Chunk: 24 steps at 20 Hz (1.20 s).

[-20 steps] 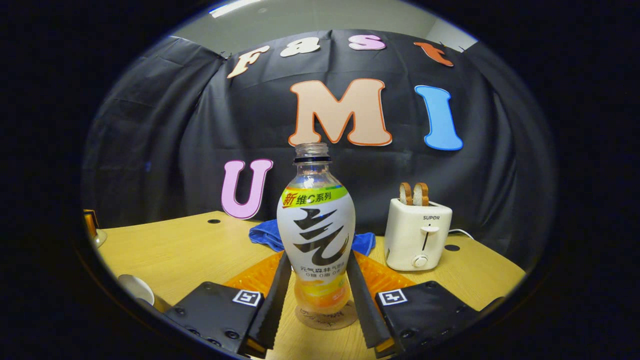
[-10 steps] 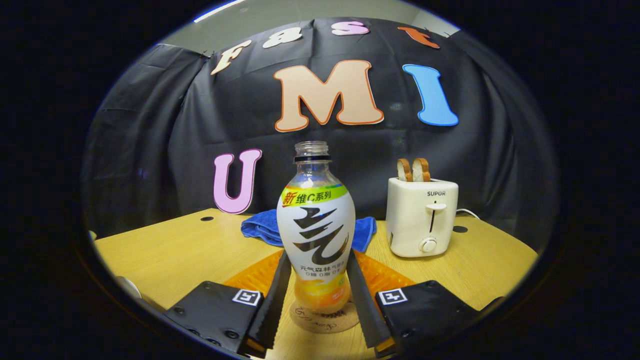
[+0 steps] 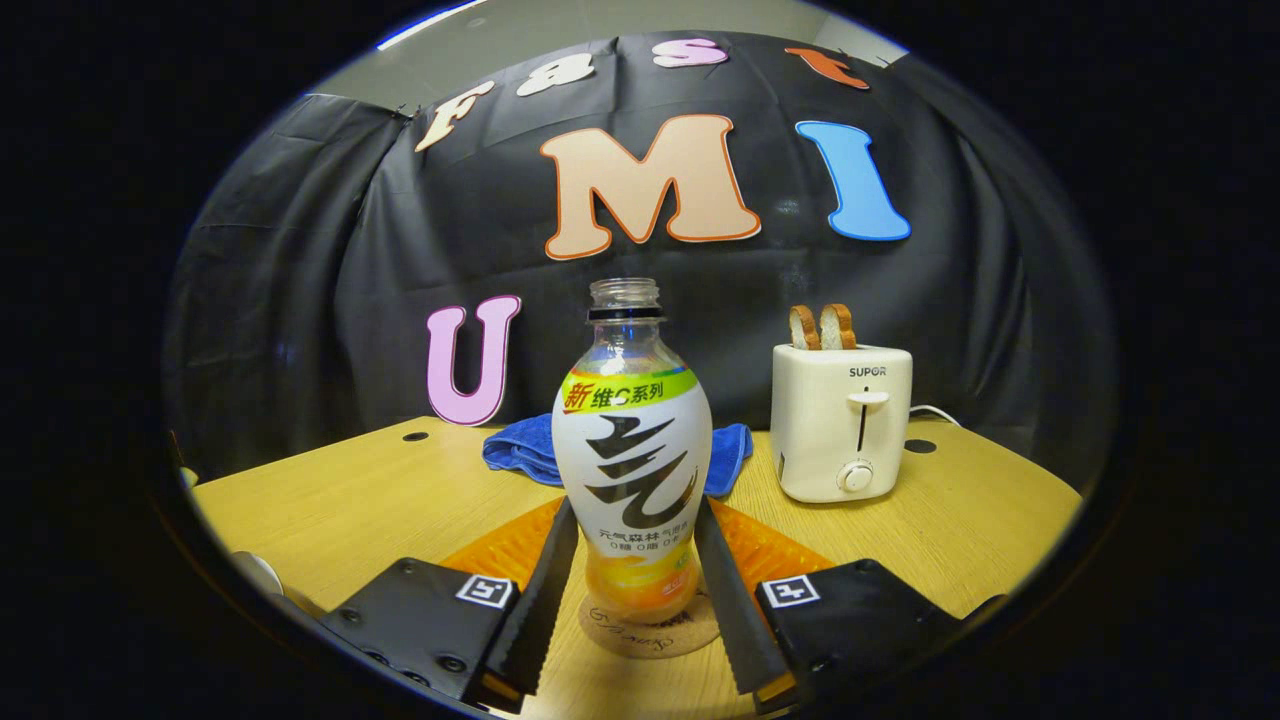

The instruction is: Open the teacup lid with one hand, grasp the water bottle and pour water into the teacup with the other hand; after pouring, place the water bottle on the coaster and then close the teacup lid.

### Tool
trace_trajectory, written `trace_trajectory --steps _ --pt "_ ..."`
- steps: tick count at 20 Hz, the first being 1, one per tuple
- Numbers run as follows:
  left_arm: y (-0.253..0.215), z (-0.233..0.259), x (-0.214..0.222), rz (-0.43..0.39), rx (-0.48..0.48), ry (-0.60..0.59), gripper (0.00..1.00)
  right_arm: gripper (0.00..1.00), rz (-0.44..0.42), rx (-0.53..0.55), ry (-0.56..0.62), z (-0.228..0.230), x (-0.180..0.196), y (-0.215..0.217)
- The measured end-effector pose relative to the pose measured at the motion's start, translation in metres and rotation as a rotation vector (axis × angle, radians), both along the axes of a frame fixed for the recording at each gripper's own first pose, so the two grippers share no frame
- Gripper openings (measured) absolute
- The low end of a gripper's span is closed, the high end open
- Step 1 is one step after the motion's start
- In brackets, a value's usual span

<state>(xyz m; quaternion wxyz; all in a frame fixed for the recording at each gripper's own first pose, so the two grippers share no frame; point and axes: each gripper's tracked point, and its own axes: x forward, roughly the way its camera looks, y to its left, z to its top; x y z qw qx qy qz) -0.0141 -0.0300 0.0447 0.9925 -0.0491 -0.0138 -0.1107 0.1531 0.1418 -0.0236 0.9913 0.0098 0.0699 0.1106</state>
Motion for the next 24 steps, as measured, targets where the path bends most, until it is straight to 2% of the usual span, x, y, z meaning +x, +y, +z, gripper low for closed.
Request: trace_trajectory --steps 4,6,8,11,13,14,16,17,19,21,22,24 --pt "-0.004 0.000 -0.001 -0.006 0.002 0.000 0.22 0.74 0.005 -0.003 0.011 -0.004 -0.004 0.001" --pt "-0.005 0.000 -0.001 -0.009 0.005 0.001 0.22 0.82 0.008 -0.005 0.011 -0.004 -0.004 0.001" --pt "-0.008 -0.002 -0.001 -0.014 0.010 0.006 0.22 0.82 0.011 -0.005 0.011 -0.004 -0.008 0.001" --pt "-0.012 -0.005 0.000 -0.024 0.019 0.015 0.23 0.95 0.002 0.000 -0.002 0.001 -0.015 -0.003" --pt "-0.017 -0.011 0.002 -0.036 0.025 0.024 0.23 0.99 0.000 0.004 -0.018 0.007 -0.022 -0.009" --pt "-0.021 -0.015 0.003 -0.043 0.027 0.031 0.23 0.95 -0.001 0.003 -0.028 0.011 -0.025 -0.011" --pt "-0.027 -0.023 0.006 -0.056 0.035 0.055 0.23 0.98 0.001 0.001 -0.051 0.020 -0.034 -0.013" --pt "-0.031 -0.028 0.007 -0.062 0.037 0.068 0.23 0.95 0.003 0.001 -0.059 0.021 -0.036 -0.015" --pt "-0.036 -0.036 0.008 -0.072 0.036 0.095 0.23 0.98 0.010 0.009 -0.060 0.026 -0.043 -0.015" --pt "-0.040 -0.044 0.008 -0.079 0.035 0.117 0.23 0.94 0.016 0.023 -0.062 0.029 -0.049 -0.015" --pt "-0.041 -0.047 0.009 -0.076 0.038 0.125 0.23 0.98 0.019 0.029 -0.068 0.031 -0.052 -0.016" --pt "-0.042 -0.052 0.010 -0.072 0.054 0.134 0.23 0.95 0.025 0.034 -0.085 0.037 -0.058 -0.016"
